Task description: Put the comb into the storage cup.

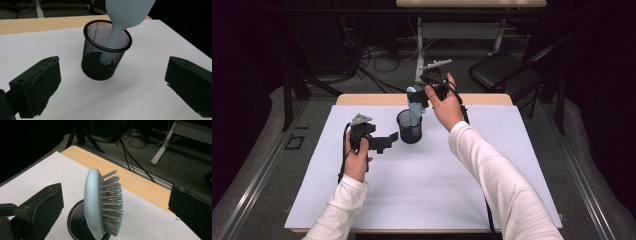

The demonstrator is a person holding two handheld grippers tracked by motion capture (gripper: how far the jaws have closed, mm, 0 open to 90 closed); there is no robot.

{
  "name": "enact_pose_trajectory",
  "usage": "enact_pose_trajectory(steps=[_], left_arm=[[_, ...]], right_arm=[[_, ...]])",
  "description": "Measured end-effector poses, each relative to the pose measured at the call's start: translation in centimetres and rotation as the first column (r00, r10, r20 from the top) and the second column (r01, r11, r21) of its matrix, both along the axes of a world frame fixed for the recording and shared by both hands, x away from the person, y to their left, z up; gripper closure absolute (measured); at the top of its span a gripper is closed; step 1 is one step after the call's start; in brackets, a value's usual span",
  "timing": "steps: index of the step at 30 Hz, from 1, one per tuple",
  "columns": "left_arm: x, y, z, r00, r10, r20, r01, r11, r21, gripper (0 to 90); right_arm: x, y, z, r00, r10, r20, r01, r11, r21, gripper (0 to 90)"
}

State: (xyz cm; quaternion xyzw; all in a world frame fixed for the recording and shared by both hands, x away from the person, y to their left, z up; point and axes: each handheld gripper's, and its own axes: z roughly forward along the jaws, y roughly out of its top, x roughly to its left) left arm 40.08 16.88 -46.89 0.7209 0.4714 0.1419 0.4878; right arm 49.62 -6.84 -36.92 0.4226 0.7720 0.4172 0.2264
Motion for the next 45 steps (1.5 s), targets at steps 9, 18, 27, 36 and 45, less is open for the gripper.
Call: enact_pose_trajectory(steps=[9,18,27,36,45], left_arm=[[0.0,0.3,0.2,1.0,-0.001,0.001,0.001,1.0,0.003,0.4],[-0.1,0.6,0.5,1.0,-0.008,0.002,0.008,1.0,0.001,0.4],[-0.3,0.8,0.7,0.9999,-0.012,0.004,0.012,0.9999,-0.001,0.4],[-0.4,0.8,1.0,0.9998,-0.02,0.006,0.02,0.9998,0.005,0.4],[-0.7,0.9,1.5,0.9996,-0.025,0.012,0.025,0.9997,0.006,0.4]], right_arm=[[-0.3,-0.5,0.4,1.0,0.005,0.0,-0.005,1.0,-0.012,0.0],[-0.7,-0.9,1.0,0.9999,0.017,0.001,-0.017,1.0,-0.012,0.0],[-1.3,-1.4,1.5,0.9996,0.029,0.002,-0.029,0.999,-0.018,0.0],[-2.1,-1.9,2.0,0.9987,0.049,0.009,-0.049,0.998,-0.033,0.0],[-3.0,-2.4,2.2,0.9976,0.068,0.013,-0.068,0.997,-0.043,0.0]])
